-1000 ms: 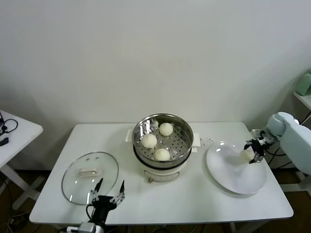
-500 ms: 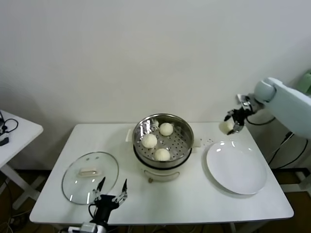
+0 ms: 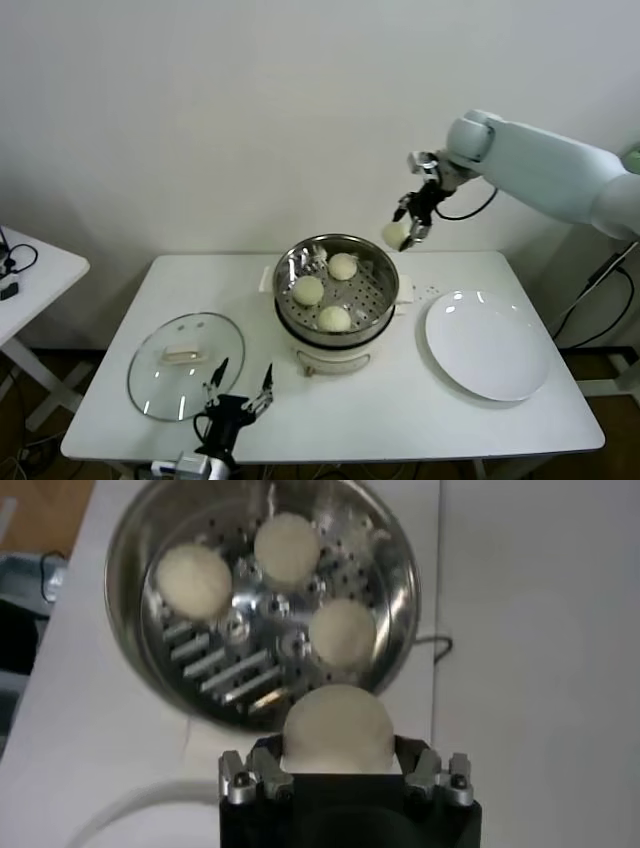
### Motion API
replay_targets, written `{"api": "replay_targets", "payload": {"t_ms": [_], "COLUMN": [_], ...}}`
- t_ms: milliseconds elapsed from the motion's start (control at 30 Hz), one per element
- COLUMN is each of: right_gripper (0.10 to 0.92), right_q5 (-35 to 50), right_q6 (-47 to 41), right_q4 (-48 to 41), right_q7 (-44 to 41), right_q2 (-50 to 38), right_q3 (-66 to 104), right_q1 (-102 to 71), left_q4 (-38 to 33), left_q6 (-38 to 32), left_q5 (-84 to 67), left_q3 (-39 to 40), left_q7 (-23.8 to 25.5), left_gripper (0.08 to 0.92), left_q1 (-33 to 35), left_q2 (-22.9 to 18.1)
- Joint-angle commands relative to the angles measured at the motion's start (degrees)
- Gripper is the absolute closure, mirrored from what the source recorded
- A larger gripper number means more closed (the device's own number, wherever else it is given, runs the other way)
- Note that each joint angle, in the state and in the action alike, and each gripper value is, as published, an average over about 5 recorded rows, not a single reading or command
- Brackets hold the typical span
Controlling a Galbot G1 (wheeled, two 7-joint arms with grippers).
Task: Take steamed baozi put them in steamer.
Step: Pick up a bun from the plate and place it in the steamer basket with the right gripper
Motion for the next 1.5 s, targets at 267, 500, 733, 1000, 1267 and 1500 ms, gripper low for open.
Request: {"api": "replay_targets", "payload": {"t_ms": [267,500,733,1000,1267,1500], "right_gripper": [0.297,0.296,0.298,0.296,0.296,0.298], "right_q5": [14.51,14.49,13.45,11.17,10.07,9.69], "right_q6": [-6.09,-6.65,-6.85,-6.70,-6.45,-6.38], "right_q4": [3.77,7.47,9.35,9.11,7.09,7.32], "right_q7": [5.60,6.68,7.09,7.01,7.06,7.37], "right_q2": [9.93,7.32,5.13,4.02,4.53,4.36], "right_q3": [-8.34,-11.21,-13.00,-13.66,-13.27,-13.24], "right_q1": [-1.68,-1.60,-1.06,-1.40,-2.28,-2.56], "left_q4": [-0.02,0.08,0.21,0.29,0.44,0.65], "left_q6": [0.32,0.13,0.06,-0.13,-0.15,-0.06], "left_q5": [0.96,0.58,0.47,-0.04,-0.19,-0.22], "left_q3": [2.49,2.25,2.40,2.18,2.23,2.31], "left_q7": [-0.59,-0.45,-0.38,-0.32,-0.32,-0.31], "left_gripper": [0.177,0.177,0.177,0.177,0.177,0.177], "left_q1": [-0.37,-0.19,-0.10,0.28,0.25,-0.04], "left_q2": [-0.07,0.05,0.05,0.16,0.11,0.13]}}
